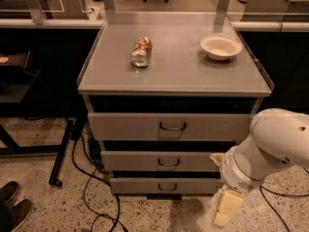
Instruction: Open middle drawer
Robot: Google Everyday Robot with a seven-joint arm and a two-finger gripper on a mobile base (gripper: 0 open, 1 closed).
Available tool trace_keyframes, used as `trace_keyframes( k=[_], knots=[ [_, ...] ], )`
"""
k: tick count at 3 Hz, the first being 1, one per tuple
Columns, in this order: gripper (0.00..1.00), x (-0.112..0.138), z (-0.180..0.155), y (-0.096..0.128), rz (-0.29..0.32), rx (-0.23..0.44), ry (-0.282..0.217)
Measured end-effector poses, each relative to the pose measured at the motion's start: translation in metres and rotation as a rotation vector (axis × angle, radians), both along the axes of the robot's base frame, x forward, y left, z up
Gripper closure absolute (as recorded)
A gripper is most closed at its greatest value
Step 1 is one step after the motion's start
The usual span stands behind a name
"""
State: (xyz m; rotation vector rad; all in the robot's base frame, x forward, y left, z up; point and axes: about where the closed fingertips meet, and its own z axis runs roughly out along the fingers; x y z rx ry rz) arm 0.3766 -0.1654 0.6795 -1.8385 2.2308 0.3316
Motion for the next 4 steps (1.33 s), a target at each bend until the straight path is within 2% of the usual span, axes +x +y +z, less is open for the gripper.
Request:
trace_keyframes(
  k=[1,2,3,4],
  knots=[
    [0.00,-0.007,-0.005,0.005,0.002,0.001,-0.001],
    [0.00,0.000,-0.043,0.020,-0.014,0.023,0.009],
    [0.00,0.063,-0.101,0.039,-0.058,0.062,0.007],
    [0.00,0.059,-0.100,0.039,-0.054,0.061,0.010]
  ],
)
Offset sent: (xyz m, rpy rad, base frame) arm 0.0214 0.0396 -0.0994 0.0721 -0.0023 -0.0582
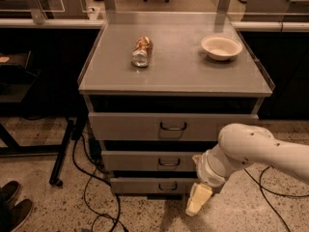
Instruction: Open middle drawer
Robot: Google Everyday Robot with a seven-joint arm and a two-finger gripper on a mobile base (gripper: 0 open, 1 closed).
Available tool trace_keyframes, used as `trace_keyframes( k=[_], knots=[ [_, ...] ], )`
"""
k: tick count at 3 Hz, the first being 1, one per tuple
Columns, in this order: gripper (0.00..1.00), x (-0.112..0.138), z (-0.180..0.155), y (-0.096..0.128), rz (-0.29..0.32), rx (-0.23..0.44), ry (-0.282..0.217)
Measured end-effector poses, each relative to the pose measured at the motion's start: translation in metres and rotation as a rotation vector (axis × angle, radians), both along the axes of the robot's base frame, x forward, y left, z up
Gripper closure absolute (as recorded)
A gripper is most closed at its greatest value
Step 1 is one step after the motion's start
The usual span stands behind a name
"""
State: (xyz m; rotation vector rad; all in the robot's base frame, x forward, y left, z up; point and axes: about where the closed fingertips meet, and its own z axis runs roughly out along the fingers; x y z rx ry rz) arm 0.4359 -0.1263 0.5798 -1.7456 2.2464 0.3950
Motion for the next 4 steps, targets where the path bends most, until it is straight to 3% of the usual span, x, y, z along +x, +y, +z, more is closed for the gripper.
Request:
trace_keyframes(
  k=[1,3,4],
  knots=[
    [0.00,-0.001,-0.023,0.008,-0.022,0.018,0.007],
    [0.00,0.055,-0.086,0.017,-0.110,-0.001,-0.015],
    [0.00,0.056,-0.088,0.017,-0.113,-0.002,-0.013]
  ],
)
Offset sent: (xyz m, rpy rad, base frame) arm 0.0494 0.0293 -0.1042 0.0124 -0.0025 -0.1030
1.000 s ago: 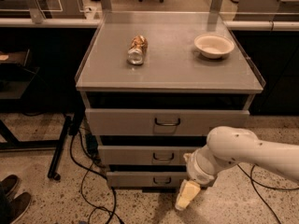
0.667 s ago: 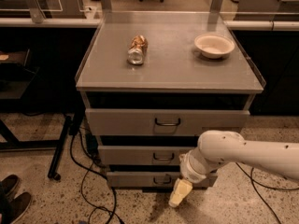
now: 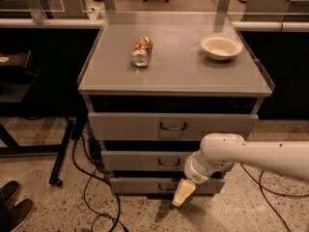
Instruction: Open middle drawer
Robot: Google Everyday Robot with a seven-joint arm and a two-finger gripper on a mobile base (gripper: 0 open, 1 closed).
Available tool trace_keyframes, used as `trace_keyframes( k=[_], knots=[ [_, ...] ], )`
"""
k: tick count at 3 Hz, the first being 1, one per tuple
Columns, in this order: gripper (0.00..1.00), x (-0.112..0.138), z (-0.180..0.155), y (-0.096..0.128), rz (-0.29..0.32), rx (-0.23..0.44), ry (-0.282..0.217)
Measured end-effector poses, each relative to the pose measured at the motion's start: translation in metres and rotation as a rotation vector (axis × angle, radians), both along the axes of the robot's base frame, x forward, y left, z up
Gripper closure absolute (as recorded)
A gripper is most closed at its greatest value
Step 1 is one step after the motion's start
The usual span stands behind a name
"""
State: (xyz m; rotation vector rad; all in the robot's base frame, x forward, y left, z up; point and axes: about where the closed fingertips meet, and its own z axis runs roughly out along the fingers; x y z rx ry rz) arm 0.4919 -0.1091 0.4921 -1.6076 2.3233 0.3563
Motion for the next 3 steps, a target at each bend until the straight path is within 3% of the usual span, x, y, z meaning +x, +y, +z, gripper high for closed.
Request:
trace_keyframes(
  k=[1,2,3],
  knots=[
    [0.00,-0.001,-0.006,0.005,0.010,0.010,-0.011],
    [0.00,0.017,-0.017,0.004,-0.013,-0.014,-0.046],
    [0.00,0.064,-0.034,-0.004,-0.072,-0.065,-0.096]
  ],
)
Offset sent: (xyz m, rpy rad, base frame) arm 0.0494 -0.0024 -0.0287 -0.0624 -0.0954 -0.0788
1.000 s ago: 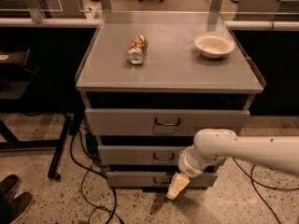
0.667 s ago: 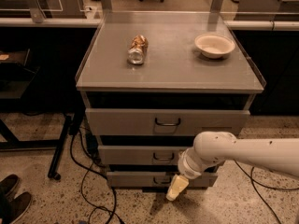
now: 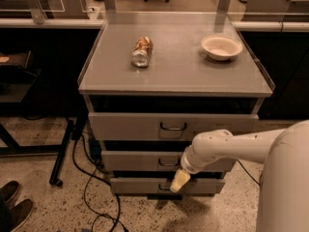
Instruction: Open middle drawer
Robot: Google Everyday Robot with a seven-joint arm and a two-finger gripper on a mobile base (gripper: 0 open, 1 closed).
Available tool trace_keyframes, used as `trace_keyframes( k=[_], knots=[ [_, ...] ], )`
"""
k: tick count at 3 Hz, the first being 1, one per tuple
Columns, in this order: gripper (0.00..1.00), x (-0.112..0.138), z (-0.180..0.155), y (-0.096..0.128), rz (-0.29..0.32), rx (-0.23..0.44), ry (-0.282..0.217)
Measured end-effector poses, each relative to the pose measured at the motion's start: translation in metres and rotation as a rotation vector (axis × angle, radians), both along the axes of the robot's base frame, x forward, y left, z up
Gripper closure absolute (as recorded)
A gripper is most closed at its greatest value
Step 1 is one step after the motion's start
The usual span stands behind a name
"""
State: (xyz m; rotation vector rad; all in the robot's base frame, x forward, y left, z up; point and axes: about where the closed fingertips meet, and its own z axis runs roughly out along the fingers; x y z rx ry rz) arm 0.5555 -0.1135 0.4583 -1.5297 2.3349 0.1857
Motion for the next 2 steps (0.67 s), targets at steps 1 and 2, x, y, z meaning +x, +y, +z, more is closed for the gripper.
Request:
trace_keyframes(
  k=[1,2],
  knots=[
    [0.00,0.001,-0.001,-0.003,-0.007,0.005,-0.003],
    [0.00,0.005,-0.003,-0.022,-0.048,0.034,-0.020]
  ],
)
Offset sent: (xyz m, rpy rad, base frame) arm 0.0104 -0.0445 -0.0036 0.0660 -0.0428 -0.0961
